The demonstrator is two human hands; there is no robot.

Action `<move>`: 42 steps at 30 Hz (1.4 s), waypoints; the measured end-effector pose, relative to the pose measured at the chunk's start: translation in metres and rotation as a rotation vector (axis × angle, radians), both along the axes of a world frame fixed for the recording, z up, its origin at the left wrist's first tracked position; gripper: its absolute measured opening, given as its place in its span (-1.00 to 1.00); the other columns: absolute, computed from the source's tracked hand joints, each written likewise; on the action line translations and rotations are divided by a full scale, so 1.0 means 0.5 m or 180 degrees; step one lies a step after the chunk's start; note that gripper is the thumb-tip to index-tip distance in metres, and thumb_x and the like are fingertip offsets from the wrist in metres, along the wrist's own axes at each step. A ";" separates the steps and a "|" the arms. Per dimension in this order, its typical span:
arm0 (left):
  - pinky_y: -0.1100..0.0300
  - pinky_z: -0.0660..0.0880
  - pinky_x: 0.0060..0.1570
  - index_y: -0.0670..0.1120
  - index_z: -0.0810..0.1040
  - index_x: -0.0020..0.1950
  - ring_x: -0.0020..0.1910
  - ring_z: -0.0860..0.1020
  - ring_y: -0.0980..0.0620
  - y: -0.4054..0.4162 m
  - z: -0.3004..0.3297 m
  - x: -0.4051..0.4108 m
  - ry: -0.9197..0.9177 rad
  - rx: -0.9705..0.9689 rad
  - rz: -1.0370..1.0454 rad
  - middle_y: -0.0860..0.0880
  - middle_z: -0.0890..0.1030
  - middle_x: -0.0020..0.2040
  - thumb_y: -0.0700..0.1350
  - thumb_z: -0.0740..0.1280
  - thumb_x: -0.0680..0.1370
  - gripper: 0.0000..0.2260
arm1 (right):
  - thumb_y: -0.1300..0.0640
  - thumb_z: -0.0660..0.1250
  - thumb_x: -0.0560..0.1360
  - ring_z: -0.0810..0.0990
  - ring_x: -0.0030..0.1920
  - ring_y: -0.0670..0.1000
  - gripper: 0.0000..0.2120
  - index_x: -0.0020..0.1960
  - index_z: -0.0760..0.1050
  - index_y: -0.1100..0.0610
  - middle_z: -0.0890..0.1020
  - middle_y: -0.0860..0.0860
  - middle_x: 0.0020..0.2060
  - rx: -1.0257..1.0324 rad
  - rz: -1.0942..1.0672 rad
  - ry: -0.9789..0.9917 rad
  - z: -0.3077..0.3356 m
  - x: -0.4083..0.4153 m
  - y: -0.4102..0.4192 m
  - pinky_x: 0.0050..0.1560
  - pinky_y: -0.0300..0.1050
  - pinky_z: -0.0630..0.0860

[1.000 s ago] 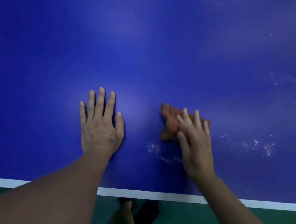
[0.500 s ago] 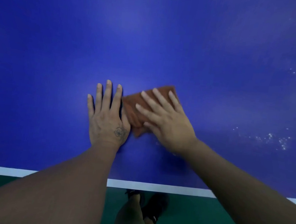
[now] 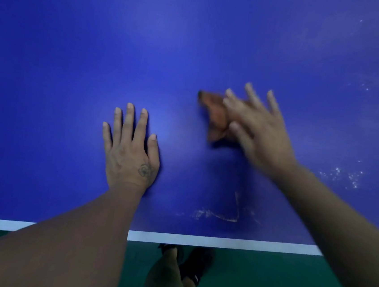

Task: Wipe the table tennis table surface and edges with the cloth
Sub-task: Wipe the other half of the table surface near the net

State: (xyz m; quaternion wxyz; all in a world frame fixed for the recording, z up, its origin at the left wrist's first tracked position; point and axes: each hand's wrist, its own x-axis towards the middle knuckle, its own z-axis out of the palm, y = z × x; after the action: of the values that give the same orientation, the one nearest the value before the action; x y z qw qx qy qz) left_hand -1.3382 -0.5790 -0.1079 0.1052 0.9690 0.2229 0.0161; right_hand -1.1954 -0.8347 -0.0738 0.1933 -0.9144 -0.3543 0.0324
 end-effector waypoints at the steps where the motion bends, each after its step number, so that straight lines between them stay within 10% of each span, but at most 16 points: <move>1: -0.20 -0.12 0.71 -0.04 0.21 0.74 0.76 -0.04 -0.13 0.000 -0.001 0.000 0.0005 0.0010 0.0000 -0.07 0.09 0.77 0.10 0.05 0.74 -0.44 | 0.01 0.12 0.73 0.13 0.67 0.12 -0.54 0.60 0.35 0.06 0.34 -0.07 0.60 -0.0091 -0.0140 0.0018 -0.004 0.047 -0.011 0.65 0.27 -0.06; 12: -0.20 -0.10 0.71 -0.02 0.21 0.74 0.76 -0.03 -0.11 0.002 -0.009 0.000 -0.0034 0.0077 0.0015 -0.06 0.10 0.76 0.11 0.06 0.73 -0.43 | -0.31 0.10 0.66 0.20 0.64 0.04 -0.41 0.64 0.24 -0.16 0.17 -0.10 0.67 -0.0716 -0.0418 -0.0452 -0.079 0.147 -0.044 0.50 0.14 0.18; 26: -0.20 -0.11 0.71 -0.03 0.22 0.73 0.75 -0.01 -0.12 -0.004 -0.001 -0.001 -0.0064 -0.0022 0.0045 -0.07 0.10 0.76 0.12 0.04 0.72 -0.42 | -0.05 0.13 0.73 0.11 0.68 0.08 -0.52 0.62 0.32 0.04 0.20 -0.07 0.67 -0.0363 0.0099 0.0034 -0.071 -0.338 -0.100 0.58 0.32 0.19; 32: -0.20 -0.11 0.71 -0.04 0.23 0.73 0.75 0.00 -0.13 -0.006 -0.003 -0.003 -0.0085 0.0015 0.0042 -0.08 0.11 0.76 0.12 0.04 0.73 -0.43 | 0.00 0.08 0.75 0.11 0.68 0.07 -0.56 0.57 0.39 0.11 0.31 -0.04 0.62 0.0354 -0.0525 0.0095 -0.018 -0.179 -0.092 0.64 0.22 0.07; 42: -0.19 -0.14 0.71 -0.03 0.19 0.74 0.75 -0.02 -0.13 -0.005 -0.002 -0.003 -0.0044 0.0056 0.0042 -0.07 0.09 0.77 0.12 0.03 0.72 -0.42 | -0.17 0.07 0.73 0.03 0.69 0.09 -0.46 0.67 0.20 -0.06 0.14 -0.05 0.68 -0.0643 -0.0831 -0.0314 -0.090 -0.092 -0.098 0.65 0.21 0.04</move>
State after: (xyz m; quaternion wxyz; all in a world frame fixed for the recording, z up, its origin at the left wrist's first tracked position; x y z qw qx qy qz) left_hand -1.3397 -0.5817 -0.1087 0.0981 0.9683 0.2283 0.0254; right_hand -1.2414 -0.8839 -0.1190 0.0853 -0.9679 -0.2365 -0.0025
